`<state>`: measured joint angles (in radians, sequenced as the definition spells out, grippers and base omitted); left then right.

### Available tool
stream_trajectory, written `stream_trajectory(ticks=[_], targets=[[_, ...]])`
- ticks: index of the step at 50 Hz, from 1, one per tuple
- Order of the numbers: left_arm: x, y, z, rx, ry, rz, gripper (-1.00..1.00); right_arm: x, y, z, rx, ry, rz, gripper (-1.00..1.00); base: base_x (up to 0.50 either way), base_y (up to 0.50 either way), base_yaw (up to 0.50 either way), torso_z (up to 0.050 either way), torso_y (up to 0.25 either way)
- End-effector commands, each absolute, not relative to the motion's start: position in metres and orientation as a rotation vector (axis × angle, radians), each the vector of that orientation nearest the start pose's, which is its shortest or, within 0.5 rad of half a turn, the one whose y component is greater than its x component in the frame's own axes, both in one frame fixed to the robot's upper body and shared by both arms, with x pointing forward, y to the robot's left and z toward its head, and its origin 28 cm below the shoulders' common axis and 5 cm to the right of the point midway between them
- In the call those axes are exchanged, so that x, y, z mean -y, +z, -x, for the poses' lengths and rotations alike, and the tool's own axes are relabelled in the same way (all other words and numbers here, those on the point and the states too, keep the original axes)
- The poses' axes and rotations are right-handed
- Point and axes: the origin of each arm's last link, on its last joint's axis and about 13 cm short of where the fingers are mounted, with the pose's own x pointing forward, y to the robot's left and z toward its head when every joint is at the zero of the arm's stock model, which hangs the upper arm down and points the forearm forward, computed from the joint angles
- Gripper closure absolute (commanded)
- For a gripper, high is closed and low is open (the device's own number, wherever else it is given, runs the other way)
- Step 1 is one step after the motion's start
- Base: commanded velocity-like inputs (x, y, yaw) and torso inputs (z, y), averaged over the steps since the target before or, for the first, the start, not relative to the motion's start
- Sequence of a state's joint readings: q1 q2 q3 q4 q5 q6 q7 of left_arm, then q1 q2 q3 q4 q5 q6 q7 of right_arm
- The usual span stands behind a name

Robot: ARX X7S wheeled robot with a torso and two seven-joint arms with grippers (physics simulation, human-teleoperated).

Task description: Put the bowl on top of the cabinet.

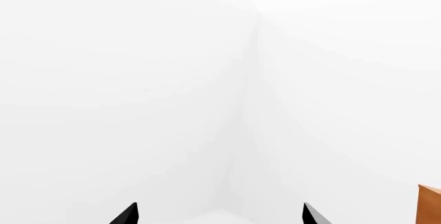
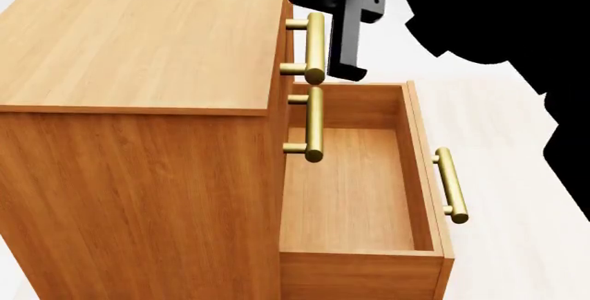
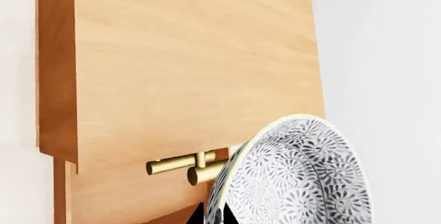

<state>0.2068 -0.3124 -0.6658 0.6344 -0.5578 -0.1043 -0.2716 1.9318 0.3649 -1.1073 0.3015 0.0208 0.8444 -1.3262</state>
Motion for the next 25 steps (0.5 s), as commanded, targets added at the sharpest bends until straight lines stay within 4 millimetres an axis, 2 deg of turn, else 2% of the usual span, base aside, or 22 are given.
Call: stream_trajectory(ticks=[1, 12, 25], targets=[[-0.349, 0.15, -0.135, 0.516, 0.586, 0.073, -1.0, 0.071, 0.475, -0.318, -0.211, 0.964, 1.267, 1.0, 0.0, 0.0, 0.0, 0.0, 0.0], [-0.35, 0.149, -0.136, 0.517, 0.588, 0.075, -1.0, 0.048, 0.475, -0.308, -0.126, 1.041, 1.259, 1.0, 0.0, 0.0, 0.0, 0.0, 0.0], [-0.351, 0.149, -0.136, 0.516, 0.59, 0.076, -1.0, 0.029, 0.45, -0.314, -0.098, 1.086, 1.27, 1.0, 0.0, 0.0, 0.0, 0.0, 0.001]])
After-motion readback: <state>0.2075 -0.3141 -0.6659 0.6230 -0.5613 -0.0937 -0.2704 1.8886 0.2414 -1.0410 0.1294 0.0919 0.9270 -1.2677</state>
